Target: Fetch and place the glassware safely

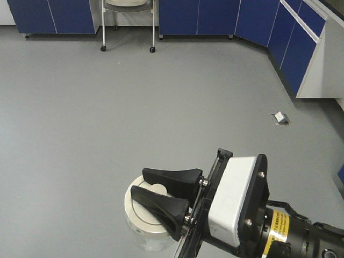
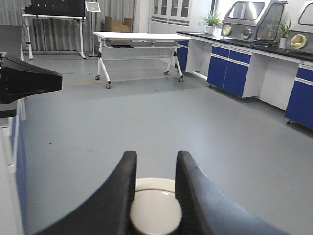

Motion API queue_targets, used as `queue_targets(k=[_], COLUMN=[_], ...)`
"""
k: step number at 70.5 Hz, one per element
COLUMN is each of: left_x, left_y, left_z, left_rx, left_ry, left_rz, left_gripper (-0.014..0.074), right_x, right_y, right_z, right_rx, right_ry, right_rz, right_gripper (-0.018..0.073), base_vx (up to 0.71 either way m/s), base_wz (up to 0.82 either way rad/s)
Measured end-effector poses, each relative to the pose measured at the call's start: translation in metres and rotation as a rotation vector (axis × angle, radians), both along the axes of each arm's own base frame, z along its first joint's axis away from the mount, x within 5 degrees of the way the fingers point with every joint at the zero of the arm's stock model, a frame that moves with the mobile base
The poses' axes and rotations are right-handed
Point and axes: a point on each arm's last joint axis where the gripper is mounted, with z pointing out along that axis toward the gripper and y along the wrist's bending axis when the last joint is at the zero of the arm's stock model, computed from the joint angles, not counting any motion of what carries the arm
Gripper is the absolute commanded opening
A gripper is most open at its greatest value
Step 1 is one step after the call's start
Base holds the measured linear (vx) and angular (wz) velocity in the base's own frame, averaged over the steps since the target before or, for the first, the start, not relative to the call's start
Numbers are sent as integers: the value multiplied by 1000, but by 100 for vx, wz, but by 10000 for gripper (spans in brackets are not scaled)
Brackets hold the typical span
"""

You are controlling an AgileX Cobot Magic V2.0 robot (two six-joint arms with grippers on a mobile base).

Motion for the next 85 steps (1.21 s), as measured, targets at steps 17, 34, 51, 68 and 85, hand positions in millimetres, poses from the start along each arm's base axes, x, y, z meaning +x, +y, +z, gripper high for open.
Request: queue_targets(k=[17, 34, 51, 68, 85], left_x=[0, 0, 0, 0, 0], left_y=[0, 0, 0, 0, 0], left_z=[0, 0, 0, 0, 0], left_rx=[0, 0, 0, 0, 0], left_ry=[0, 0, 0, 0, 0], left_rz=[0, 0, 0, 0, 0], left_gripper=[-7, -7, -7, -7, -7], right_x=[0, 0, 0, 0, 0], right_y=[0, 0, 0, 0, 0], right_z=[0, 0, 0, 0, 0], right_rx=[0, 0, 0, 0, 0], right_ry=[0, 0, 0, 0, 0], right_rz=[0, 0, 0, 0, 0], right_gripper=[-3, -3, -3, -3, -3], base_vx=[49, 50, 50, 49, 50], base_wz=[3, 6, 3, -1, -4])
